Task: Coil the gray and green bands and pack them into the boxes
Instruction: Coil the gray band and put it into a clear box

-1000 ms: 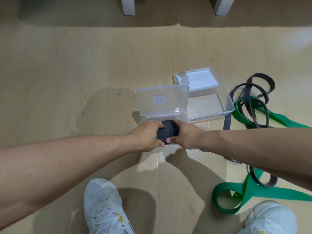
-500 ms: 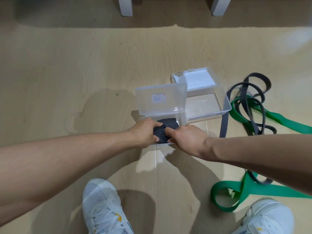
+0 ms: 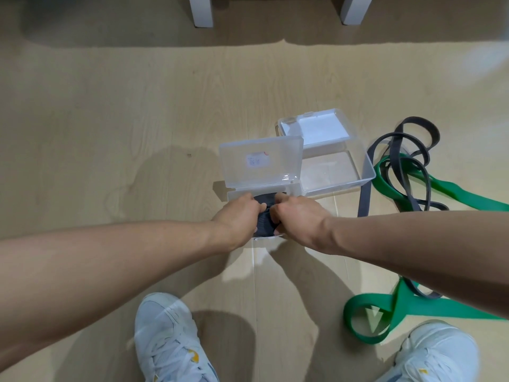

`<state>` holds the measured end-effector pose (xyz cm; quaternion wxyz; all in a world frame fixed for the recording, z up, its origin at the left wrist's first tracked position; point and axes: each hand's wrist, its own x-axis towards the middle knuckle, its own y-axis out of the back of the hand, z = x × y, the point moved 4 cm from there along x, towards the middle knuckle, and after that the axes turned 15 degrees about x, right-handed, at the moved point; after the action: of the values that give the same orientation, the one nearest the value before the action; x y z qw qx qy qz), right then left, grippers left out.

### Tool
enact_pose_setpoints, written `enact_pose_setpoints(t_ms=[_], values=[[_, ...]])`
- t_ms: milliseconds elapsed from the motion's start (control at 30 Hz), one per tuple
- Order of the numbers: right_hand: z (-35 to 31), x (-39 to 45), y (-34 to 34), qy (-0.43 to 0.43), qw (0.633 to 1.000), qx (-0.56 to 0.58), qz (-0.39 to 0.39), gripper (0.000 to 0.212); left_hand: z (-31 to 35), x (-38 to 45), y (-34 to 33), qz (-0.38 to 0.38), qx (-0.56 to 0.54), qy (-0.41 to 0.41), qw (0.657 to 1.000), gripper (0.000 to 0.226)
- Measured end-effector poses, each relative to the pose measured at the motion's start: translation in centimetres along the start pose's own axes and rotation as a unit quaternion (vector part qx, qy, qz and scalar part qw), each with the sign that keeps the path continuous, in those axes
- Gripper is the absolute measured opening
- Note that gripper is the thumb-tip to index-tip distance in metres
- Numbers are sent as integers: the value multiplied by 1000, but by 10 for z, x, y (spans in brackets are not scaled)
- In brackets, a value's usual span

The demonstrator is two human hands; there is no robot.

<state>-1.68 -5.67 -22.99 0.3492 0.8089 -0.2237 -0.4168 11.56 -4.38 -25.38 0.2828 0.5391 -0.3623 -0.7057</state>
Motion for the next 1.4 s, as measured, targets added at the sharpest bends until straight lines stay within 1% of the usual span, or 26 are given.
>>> enact_pose_setpoints(t_ms=[167, 267, 333, 433, 533, 600, 667, 767, 800, 867, 1033, 1133, 1267, 1333, 1400], values=[[-4, 12, -3, 20, 998, -62, -2, 19, 8, 0, 4, 16, 103, -18, 994, 29], [1, 18, -1, 20, 998, -61, -13, 21, 10, 0, 7, 29, 133, -25, 990, 25], [6, 18, -1, 17, 999, -44, -27, 20, 8, 0, 6, 40, 119, -37, 991, 31], [16, 17, -4, 21, 1000, 6, -13, 17, 1, -4, 2, 59, 76, -59, 994, 43], [21, 13, -6, 32, 998, 46, -10, 16, -3, -9, -4, 80, 55, -70, 993, 40], [22, 9, -5, 39, 997, 65, -8, 16, -2, -11, -6, 93, 45, -71, 992, 34], [24, 4, -3, 49, 996, 79, -10, 17, -3, -10, -6, 82, 24, -68, 994, 23], [27, 1, 0, 53, 994, 88, -27, 21, -5, -5, -1, 17, -11, -75, 997, 8], [28, 1, 0, 52, 995, 78, -37, 22, -6, -2, 1, -6, -11, -77, 997, 5], [28, 3, 0, 50, 996, 54, -56, 21, -6, 2, 6, -36, 12, -75, 996, 6], [22, 12, 1, 37, 996, -14, -86, 18, -4, 6, -1, -15, 104, -77, 991, 10], [13, 18, 7, 23, 993, -42, -112, 23, -2, 6, -1, 3, 142, -80, 987, 16], [3, 22, 6, 54, 984, -133, -110, 23, 3, 7, 3, 3, 166, -65, 984, 17], [4, 21, 6, 48, 985, -126, -107, 21, 5, 10, 5, 6, 176, -56, 983, 17], [12, 19, 6, 22, 991, -75, -113, 19, 5, 13, 6, 1, 174, -49, 984, 19]])
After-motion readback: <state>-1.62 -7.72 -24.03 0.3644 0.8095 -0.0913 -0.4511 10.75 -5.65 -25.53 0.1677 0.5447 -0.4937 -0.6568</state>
